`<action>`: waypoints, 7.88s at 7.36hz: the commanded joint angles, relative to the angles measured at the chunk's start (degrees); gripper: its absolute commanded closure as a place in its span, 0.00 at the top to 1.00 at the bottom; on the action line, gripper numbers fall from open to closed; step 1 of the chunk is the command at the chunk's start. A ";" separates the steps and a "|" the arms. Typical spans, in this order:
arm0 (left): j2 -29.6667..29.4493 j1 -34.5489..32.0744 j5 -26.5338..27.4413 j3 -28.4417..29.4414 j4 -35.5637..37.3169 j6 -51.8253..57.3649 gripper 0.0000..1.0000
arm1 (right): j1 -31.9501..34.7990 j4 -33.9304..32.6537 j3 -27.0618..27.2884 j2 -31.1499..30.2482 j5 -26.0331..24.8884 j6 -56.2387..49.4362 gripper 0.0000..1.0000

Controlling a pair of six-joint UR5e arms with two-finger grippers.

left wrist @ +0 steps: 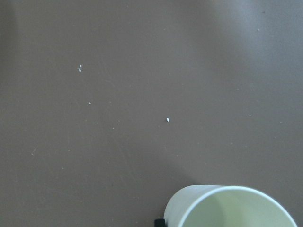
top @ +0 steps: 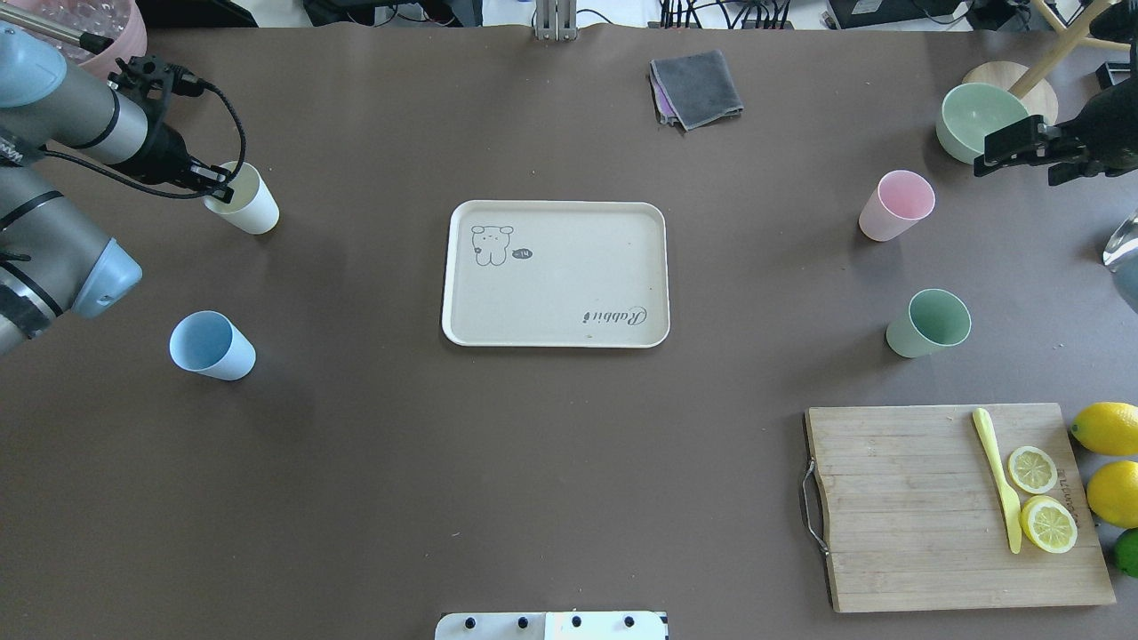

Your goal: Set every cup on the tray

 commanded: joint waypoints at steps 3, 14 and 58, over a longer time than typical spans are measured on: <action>-11.50 12.14 5.09 -1.39 1.51 -21.63 0.00 | 0.00 0.00 0.05 -0.42 0.00 0.00 1.00; -17.97 10.02 6.76 -0.14 10.46 -20.03 0.98 | -1.75 0.09 1.89 -4.62 0.44 0.00 1.00; 24.59 11.46 4.41 -23.38 -2.06 -7.51 0.93 | 1.23 -23.38 -1.62 9.60 0.09 -18.45 1.00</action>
